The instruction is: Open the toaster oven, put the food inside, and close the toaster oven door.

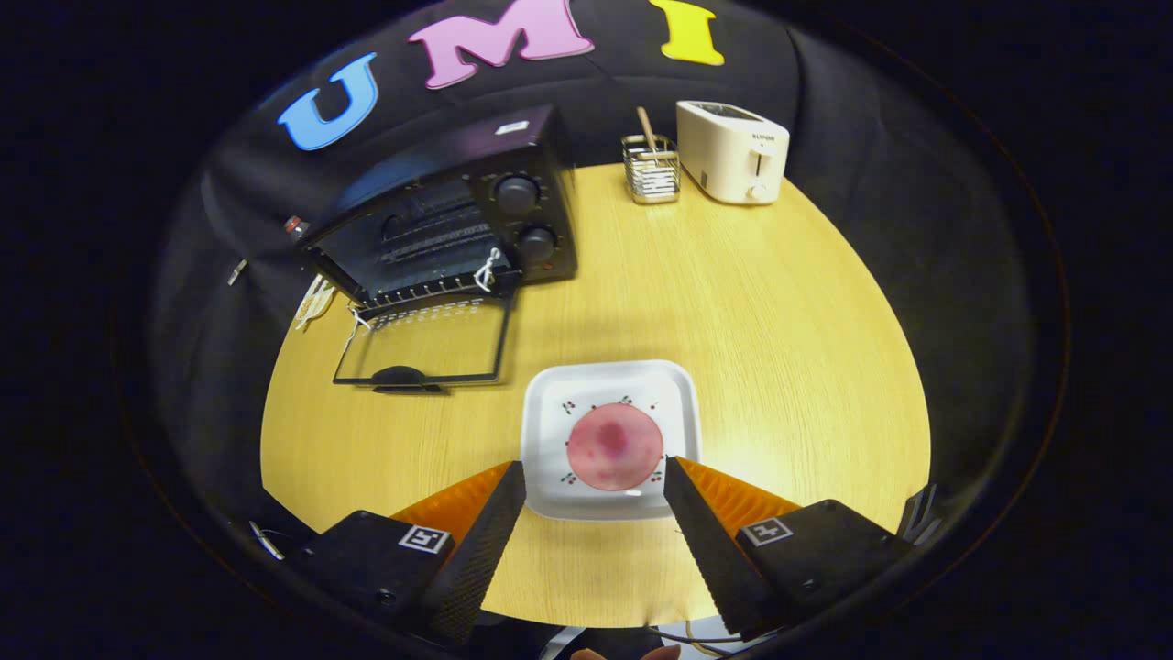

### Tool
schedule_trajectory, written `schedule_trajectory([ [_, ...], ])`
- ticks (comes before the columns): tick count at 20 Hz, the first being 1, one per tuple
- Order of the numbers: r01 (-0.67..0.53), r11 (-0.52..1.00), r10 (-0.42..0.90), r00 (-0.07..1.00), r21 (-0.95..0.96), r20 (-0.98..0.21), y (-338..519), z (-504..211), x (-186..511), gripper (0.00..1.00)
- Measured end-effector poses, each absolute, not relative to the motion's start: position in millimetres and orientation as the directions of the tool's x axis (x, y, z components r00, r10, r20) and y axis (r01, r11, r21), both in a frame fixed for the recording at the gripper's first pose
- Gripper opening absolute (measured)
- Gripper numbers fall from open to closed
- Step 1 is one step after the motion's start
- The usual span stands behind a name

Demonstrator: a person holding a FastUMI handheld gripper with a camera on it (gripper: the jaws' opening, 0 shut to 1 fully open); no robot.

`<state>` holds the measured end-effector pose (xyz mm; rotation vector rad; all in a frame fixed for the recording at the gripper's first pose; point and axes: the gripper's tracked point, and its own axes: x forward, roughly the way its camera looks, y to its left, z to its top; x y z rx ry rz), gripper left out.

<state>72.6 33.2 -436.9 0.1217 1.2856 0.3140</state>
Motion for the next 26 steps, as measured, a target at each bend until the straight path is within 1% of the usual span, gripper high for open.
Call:
schedule_trajectory([
  [2,-0.142,0.952,0.291,0.159,0.27,-0.943,18.3,-456.8,76.5,0.99],
  [5,-0.153,0.953,0.275,0.061,0.263,-0.96,0.5,-482.0,80.7,0.99],
  [8,-0.169,0.95,0.265,0.001,0.261,-0.964,-5.0,-505.2,88.2,0.99],
  [9,-0.169,0.95,0.265,-0.018,0.264,-0.964,-5.2,-510.9,90.7,0.96],
  [11,-0.173,0.947,0.266,-0.045,0.27,-0.963,-2.5,-522.6,92.8,0.84],
  [12,-0.18,0.944,0.271,-0.055,0.277,-0.961,0.1,-527.9,92.6,0.7],
  [13,-0.19,0.941,0.273,-0.066,0.28,-0.96,1.7,-533.0,93.0,0.64],
  [14,-0.211,0.942,0.251,-0.077,0.262,-0.965,-3.2,-535.5,92.0,0.46],
  [15,-0.222,0.941,0.244,-0.076,0.255,-0.967,-6.5,-539.0,96.3,0.34],
  [16,-0.231,0.938,0.246,-0.076,0.258,-0.966,-7.6,-538.2,95.7,0.14],
  [17,-0.228,0.929,0.28,-0.089,0.293,-0.956,-5.6,-536.8,93.8,0.13],
  [18,-0.224,0.922,0.301,-0.095,0.315,-0.949,-5.1,-540.3,93.1,0.06],
  [21,-0.166,0.911,0.37,-0.074,0.377,-0.926,-8.8,-537.9,100.6,0.05],
  [24,-0.001,0.859,0.51,-0.08,0.512,-0.857,-0.9,-526.5,92.5,0.05],
  [26,0.082,0.823,0.567,-0.068,0.562,-0.821,-2.1,-517.0,89.0,0.05],
])
